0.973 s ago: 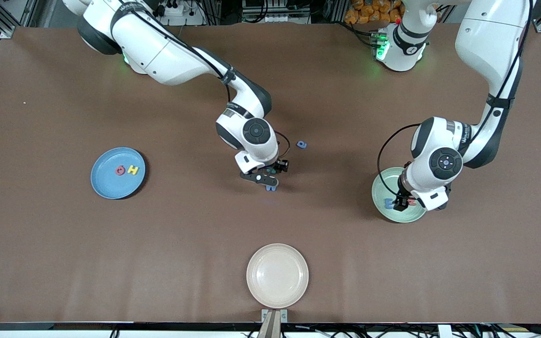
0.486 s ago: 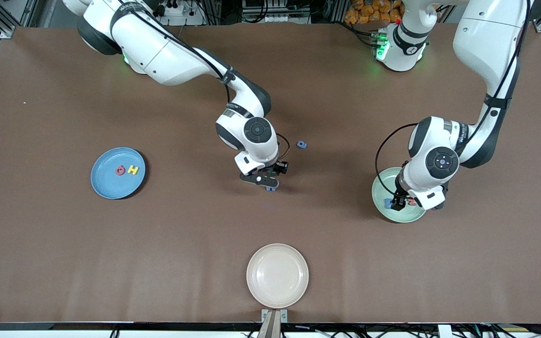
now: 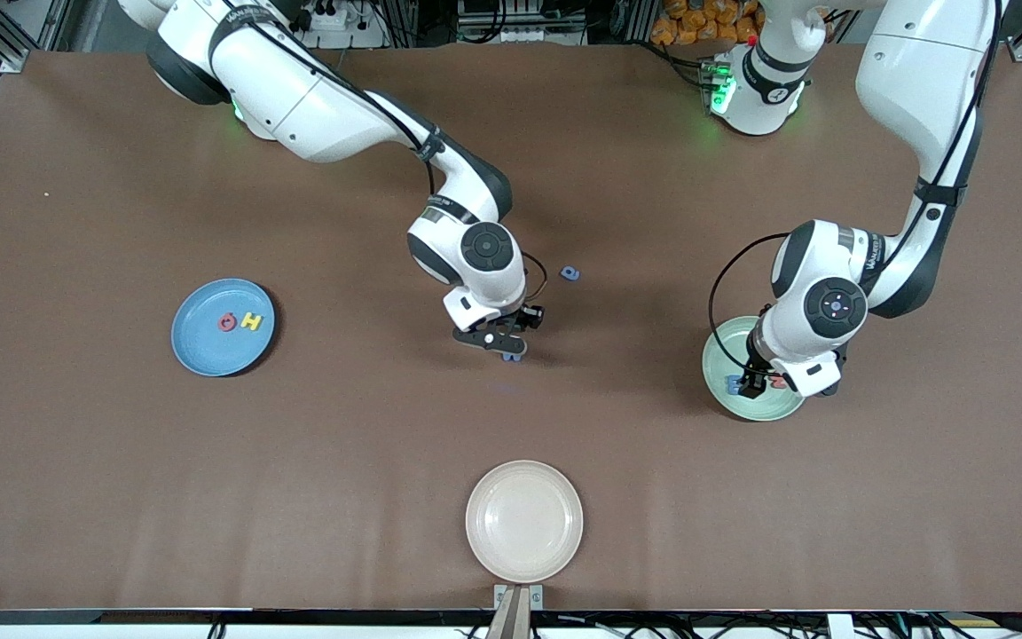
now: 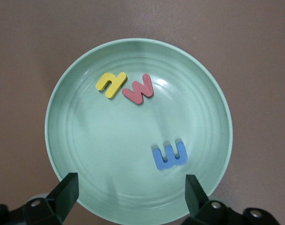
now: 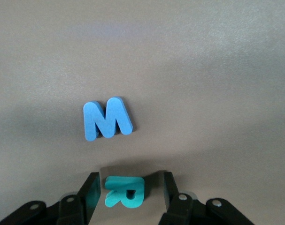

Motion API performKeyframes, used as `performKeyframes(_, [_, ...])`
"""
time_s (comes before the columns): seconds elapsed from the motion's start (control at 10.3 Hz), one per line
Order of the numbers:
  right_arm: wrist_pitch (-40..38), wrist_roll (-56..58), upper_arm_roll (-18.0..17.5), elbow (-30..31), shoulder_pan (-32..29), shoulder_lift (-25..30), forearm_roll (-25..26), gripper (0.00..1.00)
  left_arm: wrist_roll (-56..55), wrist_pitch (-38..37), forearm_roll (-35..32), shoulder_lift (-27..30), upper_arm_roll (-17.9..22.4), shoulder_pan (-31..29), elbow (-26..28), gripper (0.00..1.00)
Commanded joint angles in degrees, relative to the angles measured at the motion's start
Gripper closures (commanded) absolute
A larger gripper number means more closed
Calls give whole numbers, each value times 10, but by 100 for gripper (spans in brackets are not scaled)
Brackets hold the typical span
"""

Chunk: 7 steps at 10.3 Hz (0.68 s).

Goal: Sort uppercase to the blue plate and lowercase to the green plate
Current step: 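Close the right gripper on the teal R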

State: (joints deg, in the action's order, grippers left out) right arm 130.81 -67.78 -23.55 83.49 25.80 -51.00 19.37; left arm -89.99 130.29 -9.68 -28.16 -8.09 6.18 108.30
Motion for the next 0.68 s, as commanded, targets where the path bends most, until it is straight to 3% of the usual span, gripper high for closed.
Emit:
performKeyframes(0.0, [-7,3,-4,-14,2,-9,3,38,-9,-7,-14,6,-1,2,3,0])
performKeyframes(0.39, [-4,0,-4,-12,3,-11,2,40,-10,-7,-14,6,-1,1,3,0])
performKeyframes(0.58, [-3,0,-5,-12,4,-10,2,49,-10,-7,-14,6,-1,1,3,0])
